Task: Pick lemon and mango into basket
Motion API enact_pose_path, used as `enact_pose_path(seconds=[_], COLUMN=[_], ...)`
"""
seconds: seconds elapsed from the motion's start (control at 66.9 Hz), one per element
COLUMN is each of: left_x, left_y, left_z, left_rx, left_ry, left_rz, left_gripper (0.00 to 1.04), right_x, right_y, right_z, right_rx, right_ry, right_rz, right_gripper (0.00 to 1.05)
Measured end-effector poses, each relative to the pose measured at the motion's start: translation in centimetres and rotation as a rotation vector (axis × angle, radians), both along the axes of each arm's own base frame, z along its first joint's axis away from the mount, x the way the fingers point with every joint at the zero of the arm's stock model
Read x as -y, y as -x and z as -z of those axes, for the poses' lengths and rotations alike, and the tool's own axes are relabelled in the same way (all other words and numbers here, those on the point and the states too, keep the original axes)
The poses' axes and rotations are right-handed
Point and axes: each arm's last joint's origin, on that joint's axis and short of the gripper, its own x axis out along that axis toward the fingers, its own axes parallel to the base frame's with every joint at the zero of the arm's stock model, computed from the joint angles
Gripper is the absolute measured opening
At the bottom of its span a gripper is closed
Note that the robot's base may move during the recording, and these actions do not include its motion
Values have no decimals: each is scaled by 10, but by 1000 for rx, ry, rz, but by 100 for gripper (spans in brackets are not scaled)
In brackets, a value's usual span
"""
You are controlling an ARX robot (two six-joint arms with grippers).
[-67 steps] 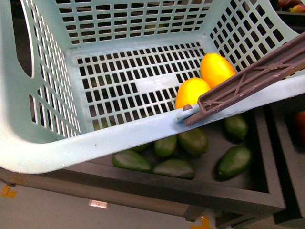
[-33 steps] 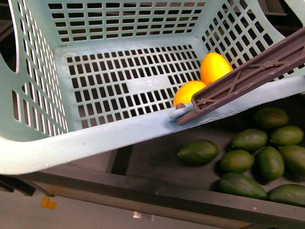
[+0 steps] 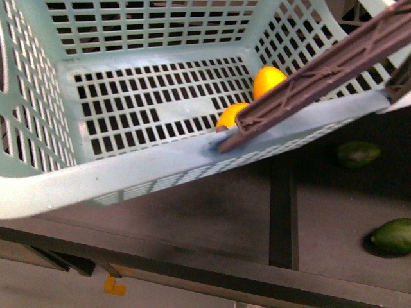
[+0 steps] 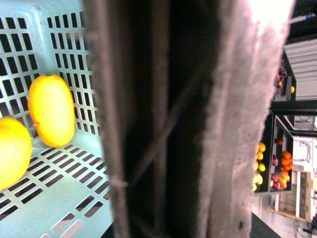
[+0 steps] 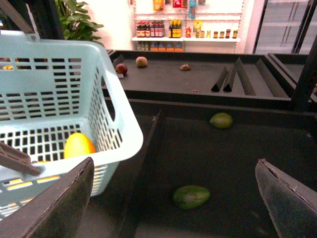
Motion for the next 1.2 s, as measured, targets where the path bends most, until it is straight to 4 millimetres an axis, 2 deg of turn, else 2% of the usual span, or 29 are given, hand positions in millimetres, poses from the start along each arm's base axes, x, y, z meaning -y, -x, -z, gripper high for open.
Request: enact_pose_path(seconds=[0.12,0.194,0.299,0.403,0.478,0.523,0.613,0.687,0.732,0.792,0.866,0.926,1.001,1.135,1.195], left_x=[0,-12,-50,-82,-106,-110,-110,-107,-107,-108,-118,-120,-127,-133,-139], left_y=[-19,-44,-94,-132,-178,-199,-222,-239,-244,-251,-249,-241,-233,-220,-212], left_z=[1,7,21,32,52,63,79,99,111,147,151,166,170,174,176], left_rx=[-57,-56,-49,-60,-45,-26,-26,-37,-36,-78,-108,-130,-148,-170,-162], left_ry=[-326,-331,-230,-84,110,180,242,283,301,309,353,366,385,387,393], left_rz=[-278,-367,-532,-639,-735,-755,-748,-756,-766,-790,-795,-815,-825,-834,-855], left_gripper=[15,15,15,15,15,15,15,15,15,15,15,15,15,39,57], right_x=[0,0,0,0,0,0,0,0,0,0,0,0,0,0,0], right_y=[0,0,0,0,0,0,0,0,0,0,0,0,0,0,0], right_z=[0,0,0,0,0,0,0,0,0,0,0,0,0,0,0], right_rx=[0,0,0,0,0,0,0,0,0,0,0,0,0,0,0], right_ry=[0,0,0,-1,0,0,-1,-1,0,0,0,0,0,-1,0], right_rz=[1,3,9,8,5,6,6,6,6,6,6,6,6,6,6], right_gripper=[96,96,96,96,96,96,96,96,96,96,96,96,96,96,96])
